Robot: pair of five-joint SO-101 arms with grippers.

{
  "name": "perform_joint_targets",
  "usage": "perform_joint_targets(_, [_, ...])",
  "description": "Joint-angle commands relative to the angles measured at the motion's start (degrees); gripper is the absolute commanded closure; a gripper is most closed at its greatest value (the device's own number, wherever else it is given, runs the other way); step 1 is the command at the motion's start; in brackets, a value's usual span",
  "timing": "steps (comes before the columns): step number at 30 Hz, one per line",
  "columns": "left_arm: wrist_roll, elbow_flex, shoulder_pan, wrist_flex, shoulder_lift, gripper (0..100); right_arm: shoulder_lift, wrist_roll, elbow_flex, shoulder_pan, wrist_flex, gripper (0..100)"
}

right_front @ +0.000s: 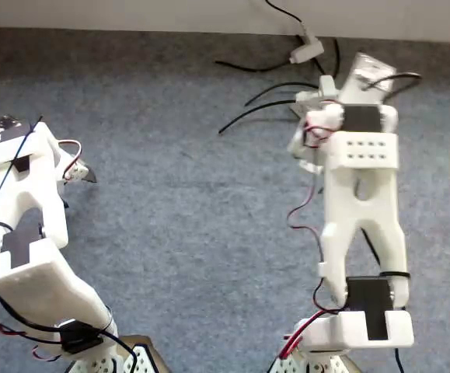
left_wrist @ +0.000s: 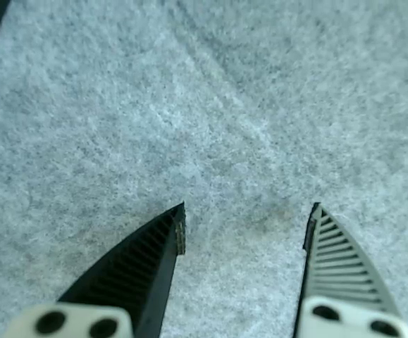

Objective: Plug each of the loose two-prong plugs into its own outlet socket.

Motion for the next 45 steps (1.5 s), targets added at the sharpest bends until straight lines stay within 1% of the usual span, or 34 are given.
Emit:
perform_joint_targets(1, [0.44,-0.22,0.66,-0.53,-0.57,72,3.38,-3.08,-0.22,-8.48,-3.12,94.2])
perform_joint_targets(4, [0.44,-0.22,0.66,-0.53,-0.57,72,10.77,-6.24,-0.75,-13.93,-4.53,93.5])
perform_joint_targets(6, [0.44,-0.22,0.66,-0.53,-0.57,72,15.43,-9.14,-1.54,-17.80,-6.20,91.1])
perform_joint_targets(8, [0.44,-0.22,0.66,-0.53,-0.57,72,19.65,-12.40,-4.62,-22.02,-6.81,89.6])
perform_joint_targets(11, [0.44,-0.22,0.75,-0.53,-0.57,72,25.36,-15.12,-11.21,-27.56,-6.64,89.6])
perform_joint_targets(17, [0.44,-0.40,0.92,-0.53,-0.57,72,35.56,-22.42,-23.25,-33.63,-6.64,89.6])
perform_joint_targets(21, [0.44,-0.57,0.92,-0.53,-0.57,72,41.63,-26.29,-30.99,-36.00,-6.64,89.8])
perform_joint_targets(25, [0.44,-0.57,1.01,-0.53,-0.57,72,46.55,-30.24,-37.76,-36.53,-6.64,89.8])
perform_joint_targets(30, [0.44,-0.75,2.51,-0.53,-0.57,72,50.51,-30.59,-41.80,-36.79,-6.37,89.4])
perform_joint_targets(36, [0.44,-0.22,2.33,-1.85,-0.66,72,50.95,-30.59,-44.97,-38.11,-3.47,89.2])
perform_joint_targets(37, [0.44,-0.22,2.24,-1.93,-0.66,72,50.95,-30.59,-45.76,-38.55,-3.38,88.6])
perform_joint_targets(42, [0.44,-0.22,2.15,-2.02,-0.57,72,51.03,-30.51,-49.45,-39.78,-1.27,77.6])
perform_joint_targets(45, [0.44,-0.22,2.15,-2.02,-0.57,72,50.95,-30.07,-52.09,-39.60,-0.84,77.1])
